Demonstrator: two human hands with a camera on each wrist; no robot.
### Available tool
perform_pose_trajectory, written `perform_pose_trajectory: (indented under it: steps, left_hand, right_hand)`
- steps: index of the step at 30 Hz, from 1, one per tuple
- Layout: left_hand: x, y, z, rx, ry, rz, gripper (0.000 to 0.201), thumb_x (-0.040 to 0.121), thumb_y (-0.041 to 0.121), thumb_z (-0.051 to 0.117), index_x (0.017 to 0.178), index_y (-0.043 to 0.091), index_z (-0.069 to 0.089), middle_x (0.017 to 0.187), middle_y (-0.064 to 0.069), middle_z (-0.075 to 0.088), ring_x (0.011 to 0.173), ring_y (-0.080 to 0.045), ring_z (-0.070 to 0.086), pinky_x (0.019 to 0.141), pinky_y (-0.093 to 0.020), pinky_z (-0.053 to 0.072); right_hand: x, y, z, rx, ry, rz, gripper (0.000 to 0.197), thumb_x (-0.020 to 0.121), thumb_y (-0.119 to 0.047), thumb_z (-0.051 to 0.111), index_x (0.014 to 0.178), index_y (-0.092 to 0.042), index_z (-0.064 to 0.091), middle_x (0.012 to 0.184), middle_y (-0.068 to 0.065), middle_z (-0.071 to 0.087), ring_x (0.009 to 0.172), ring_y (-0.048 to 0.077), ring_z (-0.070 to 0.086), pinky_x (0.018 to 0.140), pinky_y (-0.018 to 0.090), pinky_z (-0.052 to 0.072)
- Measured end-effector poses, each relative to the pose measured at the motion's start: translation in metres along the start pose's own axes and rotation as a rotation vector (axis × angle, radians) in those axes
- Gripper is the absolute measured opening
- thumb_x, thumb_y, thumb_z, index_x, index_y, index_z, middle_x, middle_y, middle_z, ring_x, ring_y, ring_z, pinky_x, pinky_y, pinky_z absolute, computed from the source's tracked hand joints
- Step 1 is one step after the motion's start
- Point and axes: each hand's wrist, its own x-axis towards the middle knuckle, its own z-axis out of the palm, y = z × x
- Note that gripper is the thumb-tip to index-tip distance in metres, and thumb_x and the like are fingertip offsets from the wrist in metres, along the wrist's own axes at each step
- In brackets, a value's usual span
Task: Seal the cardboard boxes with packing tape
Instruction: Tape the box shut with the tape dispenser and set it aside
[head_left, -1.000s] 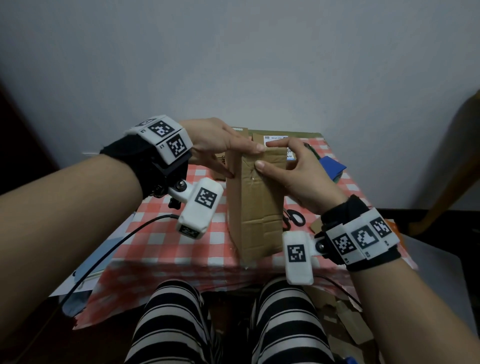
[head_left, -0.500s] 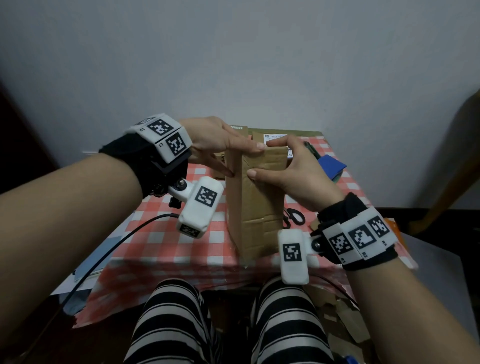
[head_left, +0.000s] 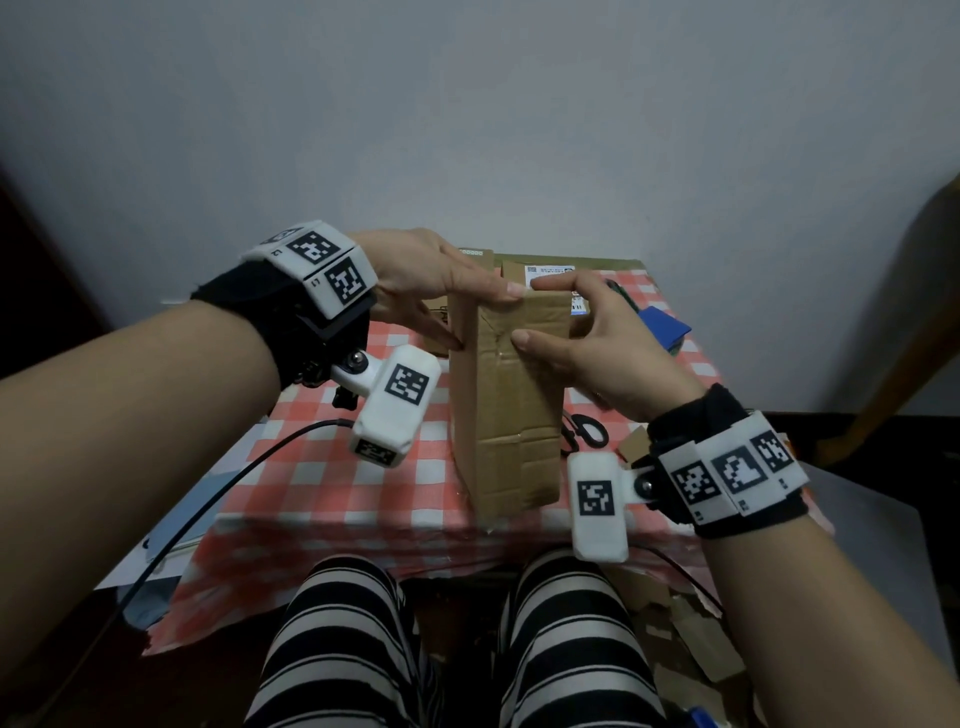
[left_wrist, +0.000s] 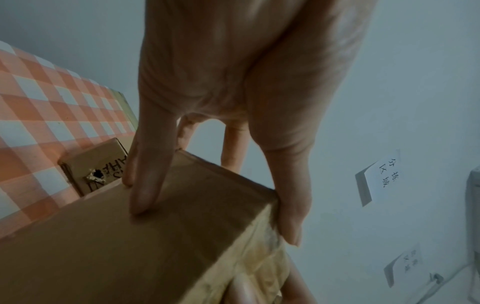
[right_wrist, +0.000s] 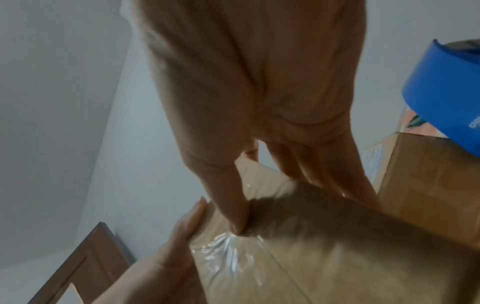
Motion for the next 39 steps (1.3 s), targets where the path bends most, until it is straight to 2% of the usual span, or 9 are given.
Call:
perform_pose_trajectory:
  steps: [9,14,19,22,25,29,32,34,39]
  left_hand:
    - [0.001,0.0,0.002,-0.034,0.038,-0.009,0.046,0.062,0.032,0.082,0.1,0.008,0.075,0.104,-0.005,0.073,0.093,-0.025,0.069,0.081,-0.044,0.059]
    - [-0.002,0.0,-0.003,-0.033,0.003,-0.063,0.045,0.079,0.028,0.075,0.117,0.005,0.066,0.121,-0.016,0.066,0.105,-0.039,0.065,0.09,-0.047,0.055]
    - [-0.005,-0.004,-0.014,-0.043,0.025,-0.109,0.043,0.083,0.025,0.071,0.12,0.005,0.062,0.133,-0.022,0.052,0.104,-0.046,0.063,0.085,-0.049,0.057]
    - [-0.005,-0.009,-0.022,-0.044,0.071,-0.147,0.046,0.085,0.027,0.068,0.125,0.008,0.056,0.135,-0.022,0.044,0.094,-0.042,0.065,0.076,-0.047,0.059]
    - [-0.008,-0.012,-0.029,-0.054,0.089,-0.162,0.05,0.085,0.026,0.068,0.129,0.008,0.053,0.136,-0.024,0.042,0.089,-0.038,0.064,0.074,-0.045,0.059]
    - [-0.013,-0.013,-0.038,-0.061,0.115,-0.175,0.045,0.087,0.023,0.066,0.125,0.002,0.055,0.13,-0.025,0.051,0.082,-0.036,0.064,0.072,-0.043,0.059]
    - [-0.015,-0.017,-0.045,-0.033,0.149,-0.216,0.04,0.088,0.03,0.066,0.117,0.003,0.059,0.117,-0.022,0.057,0.085,-0.035,0.064,0.073,-0.041,0.06]
    - [-0.013,-0.023,-0.05,-0.022,0.181,-0.244,0.048,0.087,0.038,0.067,0.119,0.005,0.058,0.116,-0.022,0.058,0.094,-0.039,0.065,0.075,-0.044,0.059]
    - [0.0,-0.042,-0.057,-0.048,0.275,-0.28,0.08,0.076,0.059,0.068,0.127,0.001,0.049,0.122,-0.024,0.054,0.093,-0.038,0.068,0.087,-0.045,0.056]
  right_hand:
    - [0.0,0.001,0.001,-0.103,0.049,-0.056,0.048,0.082,-0.019,0.076,0.123,-0.022,0.051,0.097,0.002,0.073,0.084,0.012,0.073,0.07,0.029,0.06]
    - [-0.002,0.01,-0.004,0.073,-0.043,0.188,0.082,0.074,-0.053,0.066,0.145,-0.029,0.035,0.118,0.002,0.069,0.094,0.022,0.073,0.088,0.053,0.056]
    - [-0.009,0.024,-0.007,-0.122,-0.27,0.411,0.115,0.046,-0.059,0.085,0.146,-0.039,0.032,0.125,0.009,0.063,0.088,0.028,0.066,0.082,0.059,0.053]
    - [-0.009,0.031,-0.003,-0.109,-0.336,0.49,0.098,0.056,-0.046,0.082,0.143,-0.039,0.038,0.121,0.018,0.065,0.083,0.034,0.059,0.086,0.066,0.048]
    - [-0.009,0.031,0.002,-0.002,-0.359,0.504,0.061,0.084,-0.031,0.069,0.139,-0.037,0.044,0.116,0.007,0.067,0.084,0.031,0.066,0.07,0.049,0.056]
    - [-0.006,0.026,0.006,-0.047,-0.338,0.474,0.039,0.092,-0.03,0.064,0.129,-0.034,0.055,0.116,0.005,0.066,0.093,0.037,0.061,0.09,0.063,0.047]
    - [-0.005,0.016,0.007,-0.098,-0.285,0.465,0.019,0.097,-0.032,0.057,0.112,-0.023,0.063,0.1,0.003,0.064,0.077,0.026,0.06,0.07,0.04,0.055]
    - [-0.005,0.012,0.006,-0.179,-0.23,0.446,0.024,0.097,-0.039,0.056,0.104,-0.02,0.066,0.097,0.005,0.063,0.069,0.02,0.059,0.06,0.029,0.053]
    - [0.002,0.015,0.006,-0.005,-0.089,0.377,0.04,0.095,-0.04,0.059,0.122,-0.011,0.061,0.107,0.007,0.065,0.076,0.017,0.06,0.074,0.028,0.053]
